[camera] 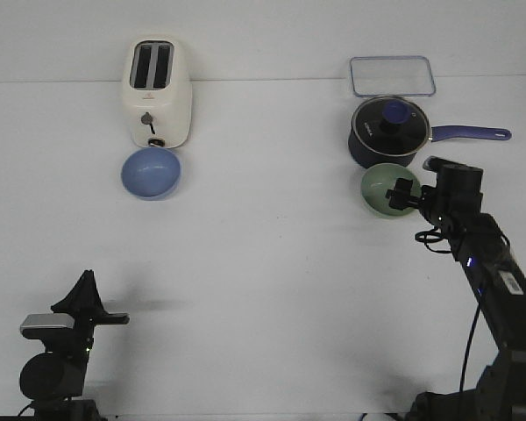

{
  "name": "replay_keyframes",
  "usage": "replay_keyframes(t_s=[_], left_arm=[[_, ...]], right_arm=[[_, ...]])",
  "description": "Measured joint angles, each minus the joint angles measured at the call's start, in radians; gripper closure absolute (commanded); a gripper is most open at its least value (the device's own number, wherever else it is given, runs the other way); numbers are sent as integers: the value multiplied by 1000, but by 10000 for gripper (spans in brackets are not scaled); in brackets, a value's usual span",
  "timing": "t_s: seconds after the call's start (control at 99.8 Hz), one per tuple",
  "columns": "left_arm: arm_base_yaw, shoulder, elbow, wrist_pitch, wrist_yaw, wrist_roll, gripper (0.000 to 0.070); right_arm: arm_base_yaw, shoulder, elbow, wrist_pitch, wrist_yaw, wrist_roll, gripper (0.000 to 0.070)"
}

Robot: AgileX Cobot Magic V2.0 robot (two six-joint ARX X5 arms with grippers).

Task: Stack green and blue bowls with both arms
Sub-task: 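Grasp the rim of the pale green bowl with the right gripper and lift, then carry the green bowl toward the table center and lower it down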

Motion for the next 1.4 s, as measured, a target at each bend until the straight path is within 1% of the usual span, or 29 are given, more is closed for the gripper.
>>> replay_keyframes(t_s=[0.11,0.18,0.19,0.23,0.301,0.311,0.321,0.341,0.461,0.541,0.681,0.842,1.042,1.102,1.213,1.333,1.403], left_arm=[[0,0,0,0,0,0,685],[0,0,0,0,0,0,685],[0,0,0,0,0,0,685],[0,0,0,0,0,0,685],[0,0,0,0,0,0,685],[0,0,0,0,0,0,685],[0,0,0,0,0,0,685],[0,0,0,0,0,0,685],[0,0,0,0,0,0,685],[0,0,0,0,0,0,685],[0,0,0,0,0,0,685],[0,0,0,0,0,0,685],[0,0,0,0,0,0,685],[0,0,0,0,0,0,685],[0,0,0,0,0,0,685],[0,0,0,0,0,0,685],[0,0,0,0,0,0,685]], right_arm=[[-18,90,55,-18,-1,-14,240],[-24,134,69,-18,-4,-17,304],[-26,138,70,-17,-4,-17,331],[-29,158,72,-19,-8,-18,395],[-29,182,72,-22,-11,-22,582],[-29,185,72,-23,-11,-23,598],[-29,187,72,-24,-11,-24,642],[-29,190,72,-25,-11,-25,699],[-29,193,77,-18,-11,-47,700],[-29,193,100,-40,-21,-53,700],[-30,167,129,-79,-69,-67,700],[-30,23,129,-108,-138,-70,700],[-12,-180,132,-226,-214,-77,700],[13,-231,104,-229,-232,-78,700],[89,-335,5,-240,-236,-86,700],[210,-424,-117,-248,-236,-84,700],[295,-454,-179,-238,-215,-71,700]])
